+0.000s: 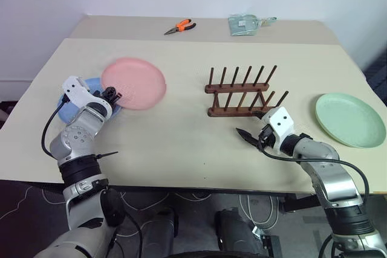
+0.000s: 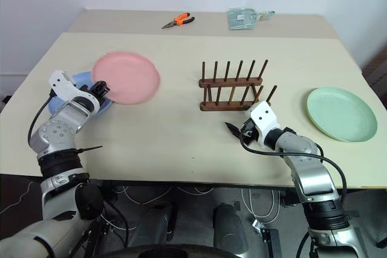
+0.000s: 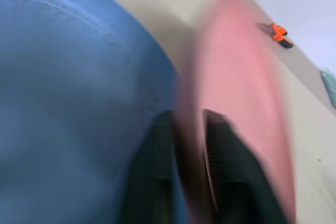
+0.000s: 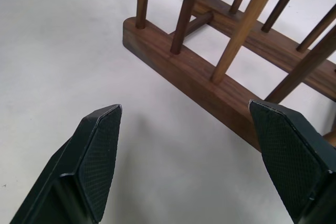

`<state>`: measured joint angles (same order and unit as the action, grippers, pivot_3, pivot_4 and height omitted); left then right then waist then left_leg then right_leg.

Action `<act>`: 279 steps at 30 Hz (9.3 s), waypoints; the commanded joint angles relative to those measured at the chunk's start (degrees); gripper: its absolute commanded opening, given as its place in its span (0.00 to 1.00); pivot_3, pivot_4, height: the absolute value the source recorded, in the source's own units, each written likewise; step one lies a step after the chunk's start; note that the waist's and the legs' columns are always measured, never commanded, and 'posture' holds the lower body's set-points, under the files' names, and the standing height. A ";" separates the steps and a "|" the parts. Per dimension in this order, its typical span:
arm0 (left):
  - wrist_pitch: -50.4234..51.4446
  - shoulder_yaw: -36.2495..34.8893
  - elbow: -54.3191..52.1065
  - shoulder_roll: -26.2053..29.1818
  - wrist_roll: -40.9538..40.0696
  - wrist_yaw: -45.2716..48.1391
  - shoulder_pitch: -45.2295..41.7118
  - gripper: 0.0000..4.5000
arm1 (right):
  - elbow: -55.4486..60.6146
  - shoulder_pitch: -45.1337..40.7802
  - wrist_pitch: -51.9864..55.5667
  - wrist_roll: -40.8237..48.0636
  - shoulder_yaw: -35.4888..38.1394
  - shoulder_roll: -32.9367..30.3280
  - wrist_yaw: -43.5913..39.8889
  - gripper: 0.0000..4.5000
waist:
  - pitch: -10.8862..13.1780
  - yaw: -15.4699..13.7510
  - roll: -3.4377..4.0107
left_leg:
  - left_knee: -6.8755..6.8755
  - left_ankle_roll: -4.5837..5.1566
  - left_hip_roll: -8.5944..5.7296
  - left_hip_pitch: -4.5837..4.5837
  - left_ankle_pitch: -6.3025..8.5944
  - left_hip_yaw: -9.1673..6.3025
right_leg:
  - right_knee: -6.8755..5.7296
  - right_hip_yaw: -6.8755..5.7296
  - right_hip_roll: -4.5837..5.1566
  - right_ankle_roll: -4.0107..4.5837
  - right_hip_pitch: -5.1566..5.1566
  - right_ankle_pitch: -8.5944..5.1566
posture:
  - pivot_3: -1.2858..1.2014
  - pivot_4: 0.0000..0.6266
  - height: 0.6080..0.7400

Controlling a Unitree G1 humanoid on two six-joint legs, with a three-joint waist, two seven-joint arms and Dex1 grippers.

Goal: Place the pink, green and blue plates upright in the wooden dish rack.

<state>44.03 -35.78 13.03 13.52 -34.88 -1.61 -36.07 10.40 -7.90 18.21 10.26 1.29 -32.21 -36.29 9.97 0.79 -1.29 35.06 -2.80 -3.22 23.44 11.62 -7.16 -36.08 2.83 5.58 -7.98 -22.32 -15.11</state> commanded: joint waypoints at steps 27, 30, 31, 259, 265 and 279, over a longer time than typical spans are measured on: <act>0.84 24.24 -17.48 -10.52 -2.68 8.92 -13.07 0.00 | -4.68 -25.40 -22.20 -39.87 -17.05 -5.13 11.38 0.25 | 0.38 0.01 -0.13 | -0.05 -0.25 0.01 0.10 -0.02 0.09 | 0.04 0.05 0.00 -0.03 -0.15 0.02 | 0.52 0.24 1.00; 2.28 22.75 -17.28 -10.95 -5.00 9.75 -12.57 0.24 | -5.28 -25.63 -23.62 -43.27 -16.44 -5.32 14.28 0.00 | 0.38 0.00 -0.13 | -0.05 -0.25 0.01 0.10 -0.02 0.08 | 0.03 0.05 0.00 -0.03 -0.15 0.02 | 0.52 0.24 1.00; 2.65 22.13 -17.05 -11.14 -5.77 9.68 -12.56 0.35 | -5.29 -25.74 -23.95 -44.08 -16.13 -5.16 15.21 0.00 | 0.38 0.00 -0.13 | -0.05 -0.25 0.01 0.10 -0.02 0.09 | 0.03 0.05 0.00 -0.03 -0.15 0.03 | 0.52 0.24 1.00; -41.26 36.69 -19.38 10.19 20.57 36.16 20.98 0.68 | 13.16 -22.27 17.93 27.20 6.15 34.05 28.63 0.00 | 0.60 0.37 0.26 | -0.69 -0.31 0.14 0.05 -0.10 0.03 | -0.02 0.14 -0.11 0.31 -0.60 0.18 | 0.52 0.24 1.00; -40.46 36.79 -20.30 9.88 20.85 36.08 21.09 0.69 | 11.52 -23.96 17.08 25.51 6.38 32.67 30.20 0.44 | 0.60 0.40 0.26 | -0.69 -0.31 0.14 0.05 -0.11 0.03 | -0.02 0.14 -0.11 0.31 -0.59 0.18 | 0.52 0.24 1.00; -41.87 34.05 -15.22 9.71 23.53 32.32 18.48 0.69 | 5.25 -34.66 1.36 8.36 11.14 11.40 24.81 0.54 | 0.62 -0.09 0.24 | -0.67 -0.32 0.13 0.05 -0.11 0.06 | 0.03 0.13 -0.11 0.30 -0.53 0.18 | 0.52 0.24 1.00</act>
<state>4.05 0.90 -3.36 22.47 -12.82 32.51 -16.45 16.68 -40.45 22.00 19.90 6.06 -18.11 -13.06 10.59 0.70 -1.05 34.42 -3.12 -3.10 23.48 11.51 -7.11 -36.05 2.95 5.48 -7.69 -22.82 -14.93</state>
